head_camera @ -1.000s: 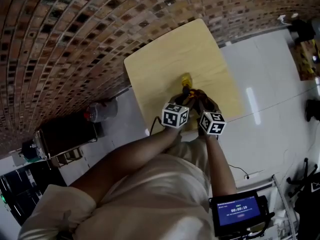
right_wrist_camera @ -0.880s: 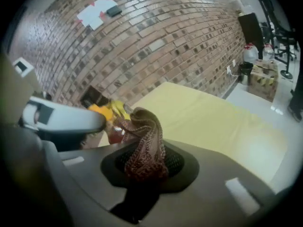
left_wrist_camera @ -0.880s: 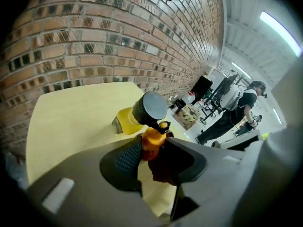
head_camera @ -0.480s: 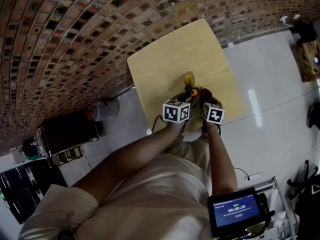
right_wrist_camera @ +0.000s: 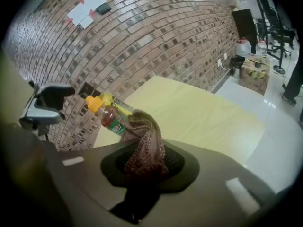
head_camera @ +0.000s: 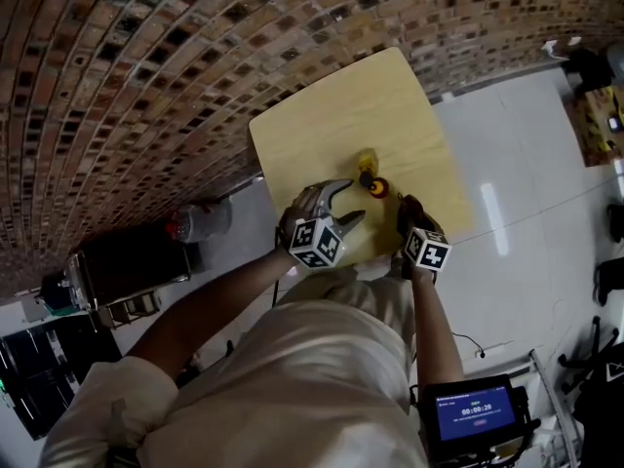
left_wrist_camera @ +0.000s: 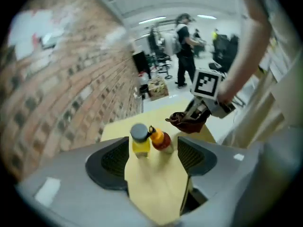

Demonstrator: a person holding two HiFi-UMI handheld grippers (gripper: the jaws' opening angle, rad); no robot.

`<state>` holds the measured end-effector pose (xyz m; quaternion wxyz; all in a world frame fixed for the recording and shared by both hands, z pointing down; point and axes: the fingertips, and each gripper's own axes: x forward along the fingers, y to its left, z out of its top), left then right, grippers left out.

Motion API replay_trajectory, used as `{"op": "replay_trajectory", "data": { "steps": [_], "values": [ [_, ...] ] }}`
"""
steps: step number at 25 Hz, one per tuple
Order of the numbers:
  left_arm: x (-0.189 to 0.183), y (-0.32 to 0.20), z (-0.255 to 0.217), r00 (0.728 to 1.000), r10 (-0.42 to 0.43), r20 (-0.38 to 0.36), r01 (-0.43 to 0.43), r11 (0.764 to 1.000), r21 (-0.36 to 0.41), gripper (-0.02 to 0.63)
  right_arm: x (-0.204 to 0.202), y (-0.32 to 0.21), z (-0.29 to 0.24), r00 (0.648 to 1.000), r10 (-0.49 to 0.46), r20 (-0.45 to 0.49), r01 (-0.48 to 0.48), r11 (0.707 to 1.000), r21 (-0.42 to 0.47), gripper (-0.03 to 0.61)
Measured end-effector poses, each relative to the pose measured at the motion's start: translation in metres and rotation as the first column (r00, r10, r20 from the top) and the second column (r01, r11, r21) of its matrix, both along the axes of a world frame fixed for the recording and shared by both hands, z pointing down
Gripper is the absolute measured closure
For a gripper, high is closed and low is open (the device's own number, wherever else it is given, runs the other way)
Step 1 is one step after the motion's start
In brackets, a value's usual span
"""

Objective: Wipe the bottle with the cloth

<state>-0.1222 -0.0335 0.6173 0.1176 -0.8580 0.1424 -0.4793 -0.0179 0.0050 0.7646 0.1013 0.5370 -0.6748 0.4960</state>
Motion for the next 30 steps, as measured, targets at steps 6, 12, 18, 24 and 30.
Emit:
{"op": "replay_trajectory", "data": {
  "steps": [6, 12, 18, 24, 30],
  "values": [
    [0.042, -0.003, 0.013, 0.717, 0.604, 0.349, -0.668, 0.738, 0.095, 0.204, 0.0, -0.004, -0.008, 1.0, -0.007, 0.005, 0.007, 1.0, 0.026, 0.499],
    [0.039, -0.004, 0.06, 0.449, 0.751, 0.485, -0.805, 0.575, -0.146, 0.194, -0.002, -0.014, -0.014, 1.0, -0.015, 0.012, 0.014, 0.998, 0.054, 0.499],
    [0.036, -0.003, 0.078, 0.407, 0.737, 0.54, -0.809, 0.565, -0.161, 0.315, 0.002, -0.009, -0.019, 0.999, 0.011, 0.032, -0.012, 0.998, 0.056, 0.499],
    [0.038, -0.009, 0.083, 0.484, 0.699, 0.527, -0.752, 0.64, -0.158, 0.436, 0.003, -0.001, -0.015, 0.999, -0.001, 0.039, -0.001, 0.998, 0.063, 0.499],
    [0.049, -0.02, 0.082, 0.688, 0.52, 0.507, -0.504, 0.844, -0.183, 0.439, -0.009, -0.014, -0.042, 0.996, -0.007, 0.094, -0.011, 0.983, 0.183, 0.499]
  ]
}}
